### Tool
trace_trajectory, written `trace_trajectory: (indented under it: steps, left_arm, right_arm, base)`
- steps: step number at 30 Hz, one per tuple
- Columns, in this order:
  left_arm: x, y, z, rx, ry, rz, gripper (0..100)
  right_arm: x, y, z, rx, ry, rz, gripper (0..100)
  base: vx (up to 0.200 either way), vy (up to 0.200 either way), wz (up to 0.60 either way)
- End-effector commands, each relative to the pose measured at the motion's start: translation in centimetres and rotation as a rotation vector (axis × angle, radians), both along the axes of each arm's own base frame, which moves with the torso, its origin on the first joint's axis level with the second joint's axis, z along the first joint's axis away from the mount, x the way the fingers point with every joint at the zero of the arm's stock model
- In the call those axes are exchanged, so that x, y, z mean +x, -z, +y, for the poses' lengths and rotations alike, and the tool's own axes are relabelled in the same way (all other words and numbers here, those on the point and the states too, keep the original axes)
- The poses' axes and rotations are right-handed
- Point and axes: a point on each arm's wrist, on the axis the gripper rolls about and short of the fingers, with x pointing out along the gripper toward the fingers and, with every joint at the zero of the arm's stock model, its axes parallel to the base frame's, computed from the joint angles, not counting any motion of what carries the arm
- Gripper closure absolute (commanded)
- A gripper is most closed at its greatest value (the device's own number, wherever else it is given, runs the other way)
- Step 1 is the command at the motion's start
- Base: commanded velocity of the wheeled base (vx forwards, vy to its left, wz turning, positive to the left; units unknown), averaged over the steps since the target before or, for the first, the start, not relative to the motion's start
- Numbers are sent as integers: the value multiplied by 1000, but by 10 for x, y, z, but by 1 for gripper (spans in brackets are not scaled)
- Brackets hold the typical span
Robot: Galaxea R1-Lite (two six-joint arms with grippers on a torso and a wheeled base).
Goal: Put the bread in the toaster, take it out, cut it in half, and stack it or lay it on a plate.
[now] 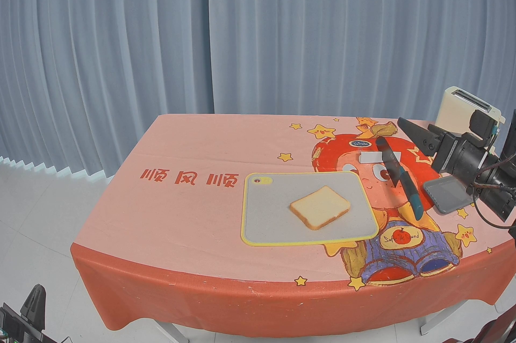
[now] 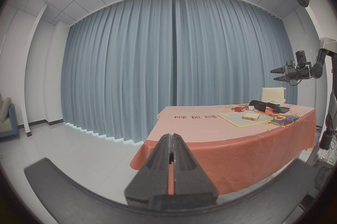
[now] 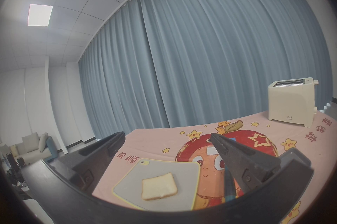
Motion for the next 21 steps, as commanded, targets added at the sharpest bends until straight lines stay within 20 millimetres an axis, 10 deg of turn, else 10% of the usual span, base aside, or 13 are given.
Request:
trace_trajectory:
  steps: [1, 21]
  left_arm:
    - [1, 5, 0, 0, 0, 15, 100]
    - [1, 5, 0, 0, 0, 15, 100]
  right_arm:
    - [-1, -5, -6, 4, 24, -15, 0]
    - [12, -3, -14, -26, 145, -12, 0]
  base:
    - [0, 0, 0]
    - [0, 0, 0]
